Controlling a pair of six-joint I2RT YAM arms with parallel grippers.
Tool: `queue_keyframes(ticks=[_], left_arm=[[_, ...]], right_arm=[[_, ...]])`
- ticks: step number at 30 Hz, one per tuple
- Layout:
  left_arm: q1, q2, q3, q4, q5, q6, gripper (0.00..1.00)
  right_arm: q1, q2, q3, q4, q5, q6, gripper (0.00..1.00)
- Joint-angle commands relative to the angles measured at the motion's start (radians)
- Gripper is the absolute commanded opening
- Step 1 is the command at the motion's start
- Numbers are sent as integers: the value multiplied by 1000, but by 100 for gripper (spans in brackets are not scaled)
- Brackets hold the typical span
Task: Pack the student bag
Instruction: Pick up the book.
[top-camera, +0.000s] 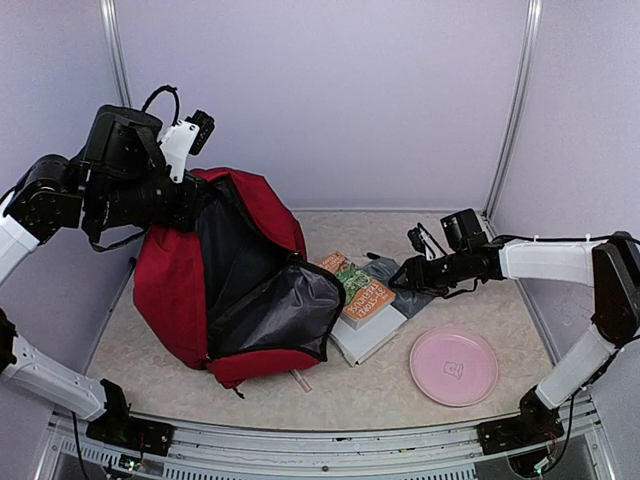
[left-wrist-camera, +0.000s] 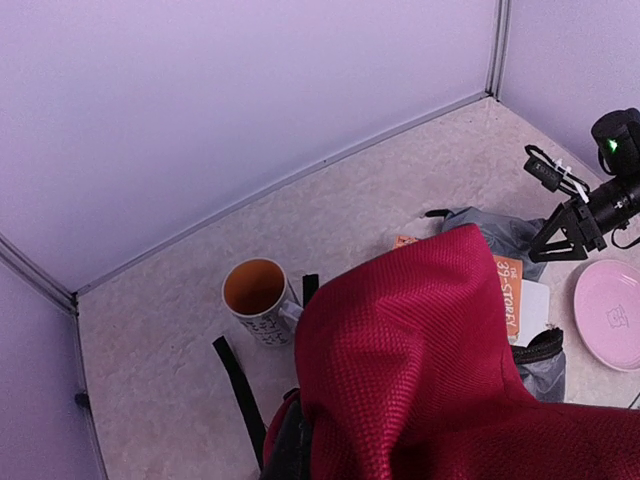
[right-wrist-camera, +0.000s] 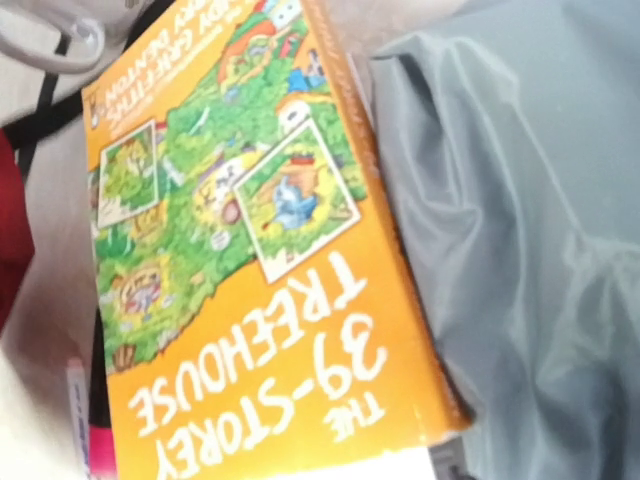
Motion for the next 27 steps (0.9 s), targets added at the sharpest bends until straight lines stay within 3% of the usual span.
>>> queue_keyframes(ticks=[1, 7, 19, 27], left_arm=[[-3, -38, 53, -2, -28, -71, 0], [-2, -38, 12, -4, -14, -81, 0], [82, -20, -164, 159, 73, -30, 0], [117, -16, -216, 225, 121, -5, 0]], right_arm=[[-3, 40, -50, 164, -48, 117, 51], [-4, 104, -85, 231, -49, 180, 54], [-4, 213, -64, 244, -21, 197, 75], [-4, 256, -70, 501, -255, 248, 61]])
